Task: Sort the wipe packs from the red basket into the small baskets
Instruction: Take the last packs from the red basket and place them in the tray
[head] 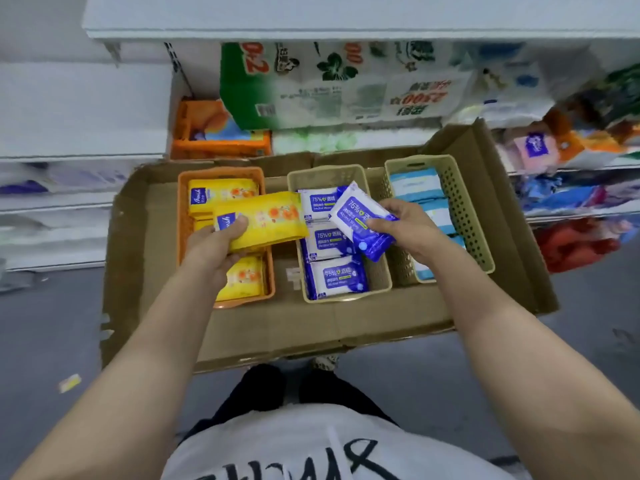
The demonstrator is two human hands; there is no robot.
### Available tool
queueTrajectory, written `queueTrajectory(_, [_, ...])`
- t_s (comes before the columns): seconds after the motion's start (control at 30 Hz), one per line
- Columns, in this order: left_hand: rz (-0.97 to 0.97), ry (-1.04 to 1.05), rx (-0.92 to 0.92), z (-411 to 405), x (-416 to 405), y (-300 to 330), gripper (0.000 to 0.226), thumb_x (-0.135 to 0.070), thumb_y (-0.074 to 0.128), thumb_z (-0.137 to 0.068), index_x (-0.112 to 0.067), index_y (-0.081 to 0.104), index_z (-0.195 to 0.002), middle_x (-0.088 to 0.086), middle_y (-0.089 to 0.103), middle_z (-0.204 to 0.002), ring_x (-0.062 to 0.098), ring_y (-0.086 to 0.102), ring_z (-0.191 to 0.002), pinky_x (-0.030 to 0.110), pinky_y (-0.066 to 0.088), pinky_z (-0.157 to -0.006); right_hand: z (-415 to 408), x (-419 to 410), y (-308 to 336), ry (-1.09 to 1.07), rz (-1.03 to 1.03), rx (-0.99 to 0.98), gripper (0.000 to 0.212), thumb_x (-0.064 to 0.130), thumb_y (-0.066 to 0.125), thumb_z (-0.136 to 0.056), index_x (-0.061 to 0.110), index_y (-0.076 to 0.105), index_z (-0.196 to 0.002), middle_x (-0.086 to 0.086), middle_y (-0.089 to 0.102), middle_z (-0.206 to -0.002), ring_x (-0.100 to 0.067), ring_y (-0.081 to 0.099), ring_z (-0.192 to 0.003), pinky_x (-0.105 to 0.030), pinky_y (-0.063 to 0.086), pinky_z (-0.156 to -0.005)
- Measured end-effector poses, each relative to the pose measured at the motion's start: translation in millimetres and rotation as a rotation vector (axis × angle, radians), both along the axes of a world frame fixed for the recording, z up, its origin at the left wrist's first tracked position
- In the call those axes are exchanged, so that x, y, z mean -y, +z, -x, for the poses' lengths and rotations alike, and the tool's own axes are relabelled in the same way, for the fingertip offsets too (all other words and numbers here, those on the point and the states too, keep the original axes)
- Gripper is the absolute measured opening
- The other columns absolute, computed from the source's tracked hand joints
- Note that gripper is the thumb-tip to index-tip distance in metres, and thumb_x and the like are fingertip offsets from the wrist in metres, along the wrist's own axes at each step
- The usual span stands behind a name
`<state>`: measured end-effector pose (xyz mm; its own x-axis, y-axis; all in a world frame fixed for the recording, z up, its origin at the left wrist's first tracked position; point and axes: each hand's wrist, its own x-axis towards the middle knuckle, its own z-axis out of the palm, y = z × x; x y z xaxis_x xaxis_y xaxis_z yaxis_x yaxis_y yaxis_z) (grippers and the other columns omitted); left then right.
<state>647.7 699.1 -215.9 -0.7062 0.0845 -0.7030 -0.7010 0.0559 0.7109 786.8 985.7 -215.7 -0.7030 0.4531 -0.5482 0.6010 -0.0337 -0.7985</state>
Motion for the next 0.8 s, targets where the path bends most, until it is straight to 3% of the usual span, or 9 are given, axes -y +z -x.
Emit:
queueTrajectory(0.1, [-0.005, 0.035, -0.012, -2.5, -1.0, -5.1, 0.033, -0.026, 0.084, -0.077, -0.024, 0.063, -0.102, -0.001, 0.071, -0.108, 0.016, 0.070, -0.097, 0.030, 0.057, -0.071, 10.6, -2.5, -13.3, 0.045, 0.023, 0.038, 0.024, 0.015, 0.079, -0.083, 0.019, 0.066, -0.102, -0.008, 0.074, -0.101, -0.011, 0.073, -0.078, -0.021, 0.055, -0.061])
queueTrajectory(0.17, [-0.004, 0.051, -0.018, -3.6, 1.8, -10.8, 0.041, -0.027, 0.084, -0.076, -0.022, 0.063, -0.111, 0.000, 0.071, -0.112, 0.018, 0.070, -0.100, 0.031, 0.057, -0.074, 17.1, -1.4, -25.8, 0.061, 0.023, 0.069, 0.032, 0.016, 0.082, -0.080, 0.016, 0.065, -0.107, -0.007, 0.073, -0.102, -0.012, 0.073, -0.081, -0.021, 0.055, -0.060])
queueTrajectory(0.33, [0.010, 0.097, -0.011, -15.4, 7.2, -24.5, 0.037, -0.027, 0.084, -0.076, -0.021, 0.065, -0.107, 0.000, 0.069, -0.114, 0.018, 0.069, -0.101, 0.034, 0.058, -0.082, 34.3, 1.4, -55.0, 0.255, -0.037, 0.170, 0.040, 0.013, 0.086, -0.074, 0.014, 0.065, -0.109, -0.008, 0.071, -0.111, -0.018, 0.071, -0.091, -0.031, 0.058, -0.077])
queueTrajectory(0.53, [0.015, 0.102, -0.016, -28.3, 7.7, -33.8, 0.028, -0.024, 0.082, -0.078, -0.020, 0.066, -0.100, -0.001, 0.071, -0.106, 0.017, 0.070, -0.097, 0.029, 0.057, -0.073, 31.4, 16.9, -80.9, 0.572, -0.182, 0.317, 0.056, 0.019, 0.087, -0.073, 0.013, 0.064, -0.123, -0.006, 0.063, -0.127, -0.024, 0.061, -0.114, -0.043, 0.051, -0.100])
queueTrajectory(0.67, [0.015, 0.118, -0.003, -30.4, 11.1, -35.3, 0.032, -0.024, 0.082, -0.079, -0.018, 0.065, -0.105, 0.000, 0.071, -0.108, 0.016, 0.070, -0.096, 0.028, 0.057, -0.071, 30.5, 27.6, -91.4, 0.617, -0.249, 0.317, 0.046, 0.018, 0.087, -0.074, 0.016, 0.067, -0.116, -0.005, 0.064, -0.125, -0.023, 0.061, -0.111, -0.038, 0.053, -0.095])
queueTrajectory(0.8, [0.011, 0.114, -0.002, -31.2, 17.3, -37.6, 0.034, -0.024, 0.082, -0.078, -0.019, 0.065, -0.108, 0.000, 0.071, -0.109, 0.017, 0.071, -0.097, 0.031, 0.058, -0.074, 24.6, 36.4, -95.2, 0.710, -0.498, 0.325, 0.041, 0.023, 0.084, -0.077, 0.020, 0.069, -0.115, -0.004, 0.066, -0.123, -0.019, 0.061, -0.109, -0.031, 0.053, -0.086])
